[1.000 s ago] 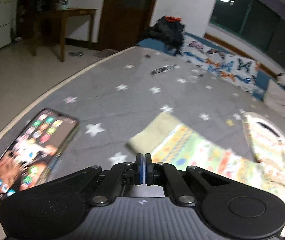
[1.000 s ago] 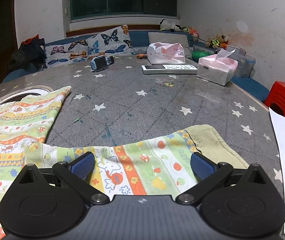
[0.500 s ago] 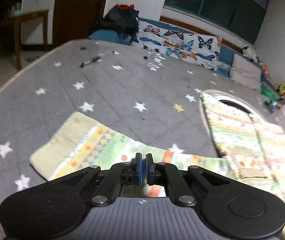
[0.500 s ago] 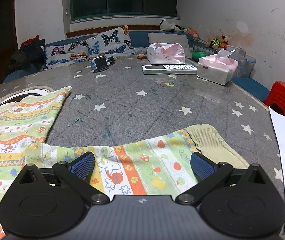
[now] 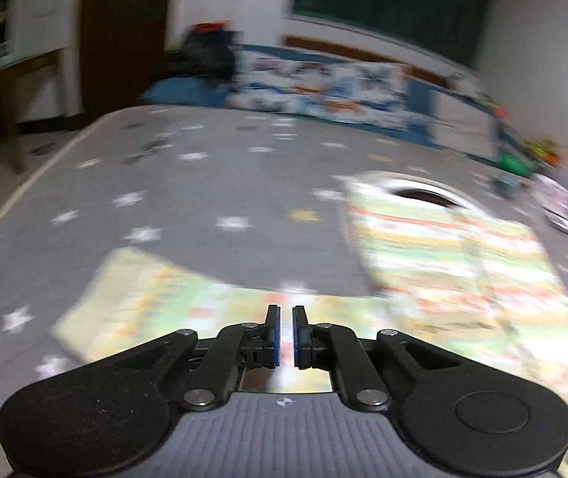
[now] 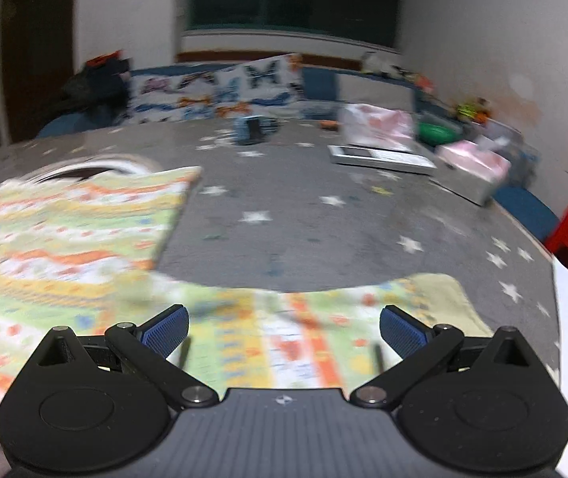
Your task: Fold clothes
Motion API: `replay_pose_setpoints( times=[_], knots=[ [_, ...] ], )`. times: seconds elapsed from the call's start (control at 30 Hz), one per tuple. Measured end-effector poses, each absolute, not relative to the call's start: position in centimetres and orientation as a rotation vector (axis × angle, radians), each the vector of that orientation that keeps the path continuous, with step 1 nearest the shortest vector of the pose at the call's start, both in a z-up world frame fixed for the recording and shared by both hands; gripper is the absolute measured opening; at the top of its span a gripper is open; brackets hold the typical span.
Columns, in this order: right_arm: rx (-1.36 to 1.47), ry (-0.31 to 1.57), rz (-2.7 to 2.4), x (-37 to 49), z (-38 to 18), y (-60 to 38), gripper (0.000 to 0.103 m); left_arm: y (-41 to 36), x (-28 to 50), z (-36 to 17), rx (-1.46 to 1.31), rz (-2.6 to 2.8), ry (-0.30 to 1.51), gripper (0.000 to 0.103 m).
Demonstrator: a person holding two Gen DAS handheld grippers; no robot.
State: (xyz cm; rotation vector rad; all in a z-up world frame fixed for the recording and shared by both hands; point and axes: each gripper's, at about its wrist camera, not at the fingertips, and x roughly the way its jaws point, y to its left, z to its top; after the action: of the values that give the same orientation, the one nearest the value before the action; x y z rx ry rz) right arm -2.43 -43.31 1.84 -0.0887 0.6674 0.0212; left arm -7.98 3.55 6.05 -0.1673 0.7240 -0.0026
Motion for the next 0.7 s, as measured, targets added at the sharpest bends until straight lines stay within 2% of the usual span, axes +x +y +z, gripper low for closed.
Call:
replay_pose_setpoints(
  times=[0.3,0.53,0.7],
  knots=[
    [-0.170,0.648,0.228,-4.9,3.5,-37.1,0.103,-5.4,-8.0,4.7,-0.048,-0.273,0.756,0.007],
    [-0.260,0.676,0.277,-6.3,2.2,-35.0,0.103,-7.0,-9.1,2.7,0.052,-0.333,0.789,0.007],
    [-0.302,0.684,0.291,-7.4,2.0,-34.8,0.103,-6.8,-9.2,3.8,0.055,-0.343,0.770,0.007]
  ],
)
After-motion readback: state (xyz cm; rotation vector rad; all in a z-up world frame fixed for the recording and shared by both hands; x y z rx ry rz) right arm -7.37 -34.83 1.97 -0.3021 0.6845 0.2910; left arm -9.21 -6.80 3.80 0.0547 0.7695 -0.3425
